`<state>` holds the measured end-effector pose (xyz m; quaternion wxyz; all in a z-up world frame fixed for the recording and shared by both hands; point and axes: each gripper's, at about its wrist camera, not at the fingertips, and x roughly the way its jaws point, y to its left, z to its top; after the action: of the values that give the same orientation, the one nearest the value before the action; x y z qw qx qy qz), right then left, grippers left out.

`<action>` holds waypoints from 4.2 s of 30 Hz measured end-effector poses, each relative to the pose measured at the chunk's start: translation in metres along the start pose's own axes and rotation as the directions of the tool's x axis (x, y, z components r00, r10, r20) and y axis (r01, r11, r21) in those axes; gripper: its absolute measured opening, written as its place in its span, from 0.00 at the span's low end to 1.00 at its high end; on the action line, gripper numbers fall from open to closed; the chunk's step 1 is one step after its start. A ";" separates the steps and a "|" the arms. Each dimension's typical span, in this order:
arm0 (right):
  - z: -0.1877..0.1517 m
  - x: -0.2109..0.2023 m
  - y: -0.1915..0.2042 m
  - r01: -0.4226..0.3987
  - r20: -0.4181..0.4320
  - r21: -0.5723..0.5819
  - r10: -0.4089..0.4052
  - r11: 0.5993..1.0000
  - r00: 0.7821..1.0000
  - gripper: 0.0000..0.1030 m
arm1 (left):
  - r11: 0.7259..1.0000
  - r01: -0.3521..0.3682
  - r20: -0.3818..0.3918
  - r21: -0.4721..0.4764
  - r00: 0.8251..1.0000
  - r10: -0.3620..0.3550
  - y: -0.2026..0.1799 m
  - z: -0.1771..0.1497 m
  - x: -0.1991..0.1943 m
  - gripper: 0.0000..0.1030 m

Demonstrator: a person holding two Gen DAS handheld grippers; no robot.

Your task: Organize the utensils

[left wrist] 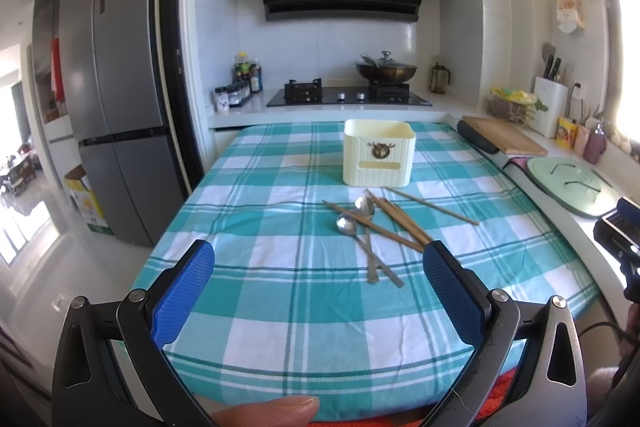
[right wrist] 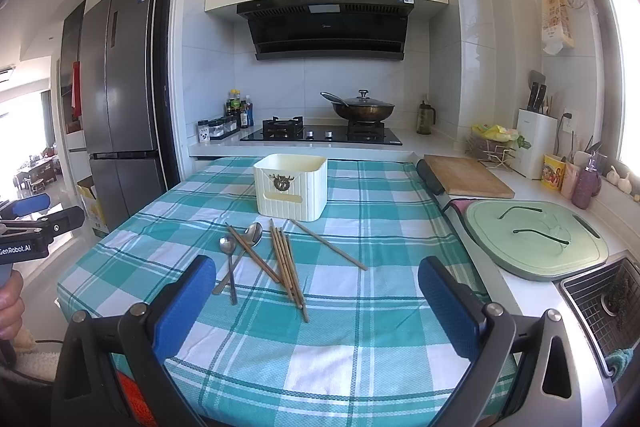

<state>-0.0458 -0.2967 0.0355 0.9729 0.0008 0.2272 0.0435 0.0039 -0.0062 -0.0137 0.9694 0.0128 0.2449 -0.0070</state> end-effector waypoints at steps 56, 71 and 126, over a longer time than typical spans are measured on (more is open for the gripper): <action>-0.004 0.040 -0.013 -0.014 -0.083 0.037 0.017 0.999 0.996 1.00 | 1.000 0.012 -0.163 0.020 0.987 -0.008 -0.013 0.005 0.054 1.00; -0.013 0.101 -0.035 0.000 -0.174 0.072 0.012 0.997 0.985 1.00 | 0.996 -0.090 -0.421 -0.009 0.903 0.078 -0.029 -0.009 0.248 1.00; -0.061 0.291 -0.055 0.020 -0.604 -0.007 -0.020 1.000 0.797 0.16 | 0.998 0.054 -0.588 0.007 0.808 -0.040 0.057 -0.021 0.362 1.00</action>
<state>0.1919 -0.3282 -0.1487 0.8503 -0.0156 0.5251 0.0315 0.3137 0.0491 -0.2029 0.8457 0.0197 0.5325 -0.0297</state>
